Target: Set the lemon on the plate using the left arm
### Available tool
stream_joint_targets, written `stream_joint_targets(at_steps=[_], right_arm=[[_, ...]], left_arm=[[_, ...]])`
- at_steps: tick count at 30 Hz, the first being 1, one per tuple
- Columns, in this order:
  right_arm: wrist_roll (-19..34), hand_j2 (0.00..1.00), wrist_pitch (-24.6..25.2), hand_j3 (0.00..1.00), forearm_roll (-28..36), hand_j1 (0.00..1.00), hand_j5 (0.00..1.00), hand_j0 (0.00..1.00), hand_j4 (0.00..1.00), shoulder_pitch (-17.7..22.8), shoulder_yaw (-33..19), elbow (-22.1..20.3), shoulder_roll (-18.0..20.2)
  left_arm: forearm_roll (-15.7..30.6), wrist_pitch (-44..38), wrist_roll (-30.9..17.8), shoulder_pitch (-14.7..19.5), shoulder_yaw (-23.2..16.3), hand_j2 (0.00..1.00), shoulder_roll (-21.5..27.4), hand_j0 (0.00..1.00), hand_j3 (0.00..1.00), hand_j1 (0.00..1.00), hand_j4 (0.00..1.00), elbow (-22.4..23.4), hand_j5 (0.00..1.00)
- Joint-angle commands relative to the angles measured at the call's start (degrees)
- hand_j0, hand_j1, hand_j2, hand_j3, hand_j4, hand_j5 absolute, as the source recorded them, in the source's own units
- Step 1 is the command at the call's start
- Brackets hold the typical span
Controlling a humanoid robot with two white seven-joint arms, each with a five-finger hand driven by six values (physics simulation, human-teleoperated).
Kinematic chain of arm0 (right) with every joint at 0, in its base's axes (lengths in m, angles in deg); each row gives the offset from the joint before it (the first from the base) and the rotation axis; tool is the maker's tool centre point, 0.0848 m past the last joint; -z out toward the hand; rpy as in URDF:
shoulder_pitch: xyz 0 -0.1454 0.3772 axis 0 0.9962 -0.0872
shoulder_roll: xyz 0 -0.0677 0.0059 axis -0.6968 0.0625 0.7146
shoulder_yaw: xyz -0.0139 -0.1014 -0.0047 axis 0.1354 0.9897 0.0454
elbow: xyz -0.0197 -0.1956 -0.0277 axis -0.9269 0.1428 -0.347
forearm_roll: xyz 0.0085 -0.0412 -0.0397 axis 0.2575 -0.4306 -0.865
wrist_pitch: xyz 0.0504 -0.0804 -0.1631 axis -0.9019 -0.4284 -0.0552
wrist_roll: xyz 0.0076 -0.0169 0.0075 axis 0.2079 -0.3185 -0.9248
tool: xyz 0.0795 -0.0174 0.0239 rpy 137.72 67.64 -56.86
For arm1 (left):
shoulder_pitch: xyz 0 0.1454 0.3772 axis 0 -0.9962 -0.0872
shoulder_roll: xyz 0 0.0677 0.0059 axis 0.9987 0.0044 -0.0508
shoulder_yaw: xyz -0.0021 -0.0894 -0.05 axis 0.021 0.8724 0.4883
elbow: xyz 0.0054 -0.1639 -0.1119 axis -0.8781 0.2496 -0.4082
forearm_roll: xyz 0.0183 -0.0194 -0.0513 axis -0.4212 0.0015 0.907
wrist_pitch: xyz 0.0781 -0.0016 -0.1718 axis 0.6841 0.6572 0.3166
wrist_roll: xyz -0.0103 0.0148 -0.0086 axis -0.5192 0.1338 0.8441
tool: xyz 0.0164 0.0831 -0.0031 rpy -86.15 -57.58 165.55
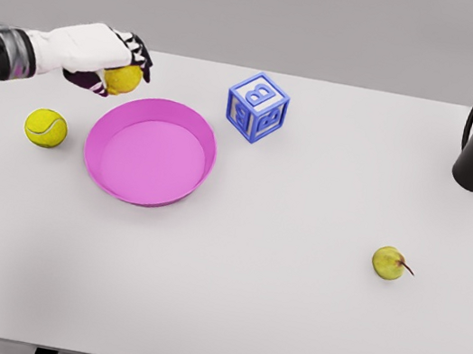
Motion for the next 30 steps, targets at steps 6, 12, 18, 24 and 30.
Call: stream_joint_targets(at_steps=[6,12,18,24,30], right_arm=[[0.01,1.0,0.0,1.0,-0.01,1.0,1.0,1.0,1.0,0.0,0.01,0.06,-0.01],[0.01,1.0,0.0,1.0,-0.01,1.0,1.0,1.0,1.0,0.0,0.01,0.06,-0.01],[0.01,1.0,0.0,1.0,-0.01,1.0,1.0,1.0,1.0,0.0,0.01,-0.03,-0.01],[0.01,1.0,0.0,1.0,-0.01,1.0,1.0,1.0,1.0,0.0,0.01,-0.03,-0.01],[0.01,1.0,0.0,1.0,-0.01,1.0,1.0,1.0,1.0,0.0,0.01,-0.03,-0.01]], left_arm=[[0.49,-0.24,0.0,-2.99,1.93,0.64,0.6,0.64,0.64,0.64,0.64,-5.53,0.64],[0.49,-0.24,0.0,-4.92,1.93,0.64,0.87,0.64,0.64,0.64,0.64,-8.52,0.64],[0.57,-0.24,0.0,-7.38,3.43,0.64,0.87,0.64,0.64,0.64,0.64,-12.38,0.64],[1.72,-0.24,0.0,-8.53,3.43,0.64,0.96,0.64,0.64,0.64,0.64,-15.29,0.64],[2.95,-0.24,0.0,-9.41,3.43,0.68,1.83,0.68,0.68,0.68,0.68,-16.17,0.68]])
